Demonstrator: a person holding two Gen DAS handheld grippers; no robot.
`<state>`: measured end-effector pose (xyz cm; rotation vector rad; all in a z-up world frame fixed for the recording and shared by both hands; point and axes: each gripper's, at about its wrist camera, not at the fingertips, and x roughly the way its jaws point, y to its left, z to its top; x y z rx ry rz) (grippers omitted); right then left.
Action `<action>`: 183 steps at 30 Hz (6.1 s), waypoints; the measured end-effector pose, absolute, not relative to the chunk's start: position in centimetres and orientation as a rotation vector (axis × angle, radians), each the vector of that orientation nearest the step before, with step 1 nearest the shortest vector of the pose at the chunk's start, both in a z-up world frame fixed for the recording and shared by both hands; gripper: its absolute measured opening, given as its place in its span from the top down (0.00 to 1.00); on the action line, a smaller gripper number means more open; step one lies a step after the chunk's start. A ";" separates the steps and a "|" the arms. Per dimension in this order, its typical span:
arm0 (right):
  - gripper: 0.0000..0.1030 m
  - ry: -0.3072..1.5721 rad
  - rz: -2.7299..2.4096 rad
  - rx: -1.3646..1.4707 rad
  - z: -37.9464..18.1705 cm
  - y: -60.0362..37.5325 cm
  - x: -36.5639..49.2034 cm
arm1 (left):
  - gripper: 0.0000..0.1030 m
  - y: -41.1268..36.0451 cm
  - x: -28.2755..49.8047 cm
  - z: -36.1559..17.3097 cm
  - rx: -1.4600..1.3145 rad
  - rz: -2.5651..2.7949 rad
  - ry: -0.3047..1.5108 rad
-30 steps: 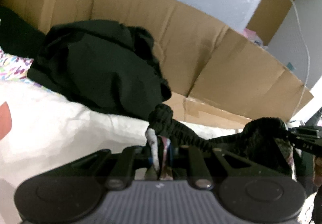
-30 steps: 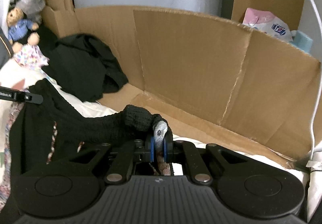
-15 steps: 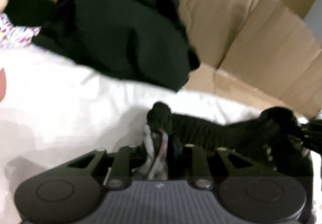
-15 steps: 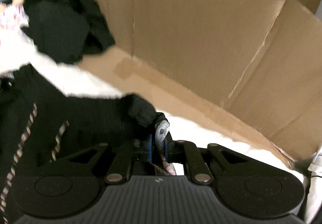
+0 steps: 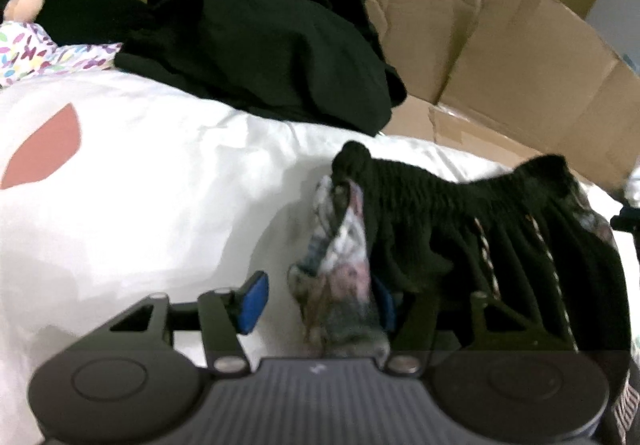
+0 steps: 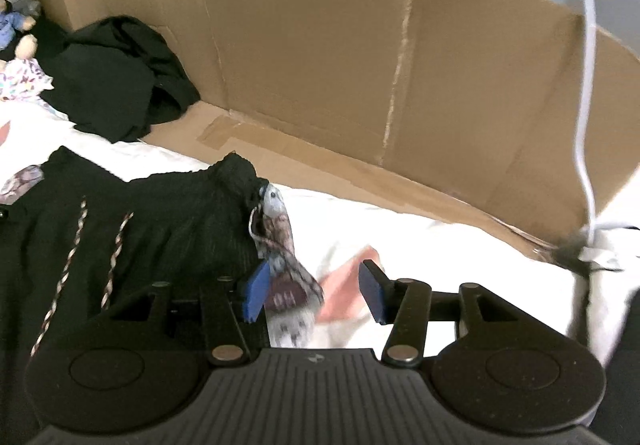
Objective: Fold clothes
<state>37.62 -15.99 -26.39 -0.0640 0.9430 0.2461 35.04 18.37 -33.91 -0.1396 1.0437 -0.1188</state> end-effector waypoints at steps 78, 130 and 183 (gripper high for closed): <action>0.36 0.915 0.389 0.083 -19.4 -1.6 5.3 | 0.56 20.3 16.8 -33.8 -0.098 -0.286 1.295; 0.54 1.106 0.515 -0.115 -26.7 7.9 3.9 | 0.76 15.8 15.8 -30.6 -0.188 -0.468 1.141; 0.83 0.990 0.466 -0.058 -23.9 4.4 6.7 | 0.44 15.1 13.5 -31.4 -0.094 -0.452 1.171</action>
